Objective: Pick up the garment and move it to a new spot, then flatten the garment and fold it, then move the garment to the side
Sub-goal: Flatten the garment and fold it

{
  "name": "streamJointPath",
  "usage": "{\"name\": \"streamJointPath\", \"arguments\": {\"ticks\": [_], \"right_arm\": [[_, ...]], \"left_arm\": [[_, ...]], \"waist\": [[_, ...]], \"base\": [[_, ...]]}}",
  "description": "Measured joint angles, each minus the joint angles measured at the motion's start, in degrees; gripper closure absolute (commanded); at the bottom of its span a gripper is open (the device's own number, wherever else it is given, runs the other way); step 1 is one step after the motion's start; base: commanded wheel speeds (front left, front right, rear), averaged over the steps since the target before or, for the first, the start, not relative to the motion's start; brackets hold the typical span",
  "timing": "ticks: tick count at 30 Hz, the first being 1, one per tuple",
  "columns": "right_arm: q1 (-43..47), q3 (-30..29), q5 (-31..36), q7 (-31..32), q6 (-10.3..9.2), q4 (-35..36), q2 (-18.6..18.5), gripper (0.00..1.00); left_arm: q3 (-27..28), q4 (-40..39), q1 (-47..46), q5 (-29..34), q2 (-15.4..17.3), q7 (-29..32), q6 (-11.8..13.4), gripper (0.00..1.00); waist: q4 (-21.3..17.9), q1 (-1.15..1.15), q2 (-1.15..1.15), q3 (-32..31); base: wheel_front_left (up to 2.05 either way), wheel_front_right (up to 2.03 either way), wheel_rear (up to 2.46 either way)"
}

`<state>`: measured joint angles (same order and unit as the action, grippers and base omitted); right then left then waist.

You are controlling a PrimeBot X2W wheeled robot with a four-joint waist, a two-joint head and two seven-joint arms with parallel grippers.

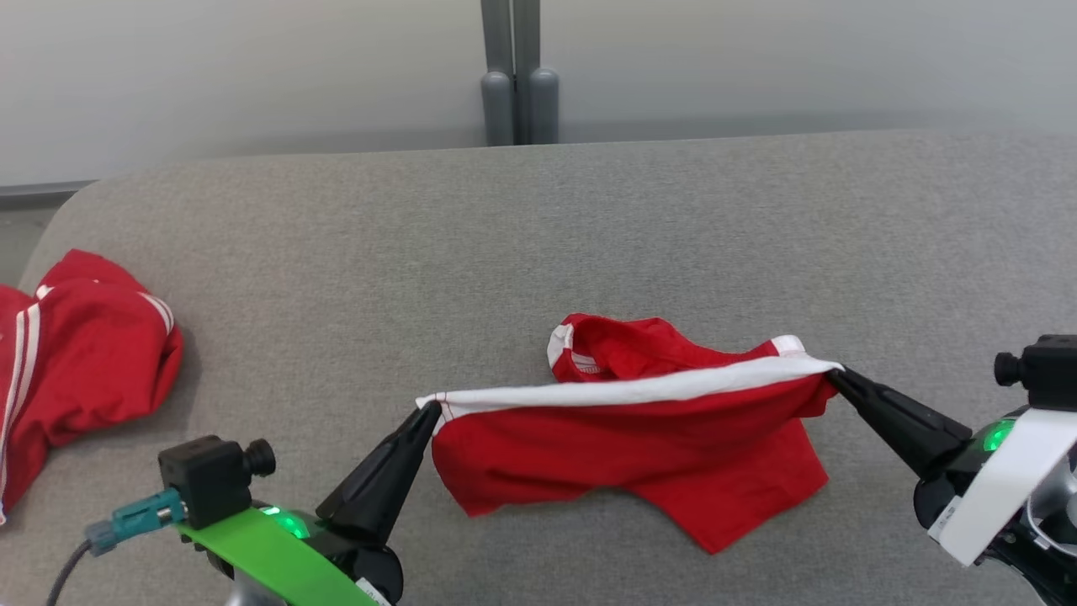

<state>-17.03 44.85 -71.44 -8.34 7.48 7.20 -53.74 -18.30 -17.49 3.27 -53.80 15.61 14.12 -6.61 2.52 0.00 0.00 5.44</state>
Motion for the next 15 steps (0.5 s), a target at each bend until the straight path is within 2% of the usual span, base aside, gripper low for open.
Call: {"name": "streamJointPath", "arguments": {"ticks": [4,8,12,15], "right_arm": [[3.0,-6.1,-1.8,-2.4,0.0,6.0,-1.6,1.0],[4.5,-13.6,-2.7,-3.5,0.0,11.9,-4.1,1.0],[4.6,-21.2,-3.4,-2.9,0.01,16.4,-6.7,1.0],[1.9,-27.4,-2.3,0.5,0.01,16.9,-8.8,1.0]], "left_arm": [[1.5,-10.5,0.1,1.0,2.4,2.0,1.9,1.0],[3.2,-17.9,-4.3,1.5,4.3,5.3,3.8,1.0],[4.6,-20.3,-12.4,1.7,6.7,10.1,5.1,1.0],[5.2,-18.1,-22.6,1.7,7.9,14.2,5.6,1.0]], "waist": [[-2.5,0.0,0.0,-0.5],[-5.2,0.0,0.0,-0.8],[-7.6,0.0,0.0,-0.6],[-8.9,0.0,0.0,0.5]], "base": [[0.0,0.0,0.0],[0.0,0.0,0.0],[0.0,0.0,0.0],[0.0,0.0,0.0]]}}
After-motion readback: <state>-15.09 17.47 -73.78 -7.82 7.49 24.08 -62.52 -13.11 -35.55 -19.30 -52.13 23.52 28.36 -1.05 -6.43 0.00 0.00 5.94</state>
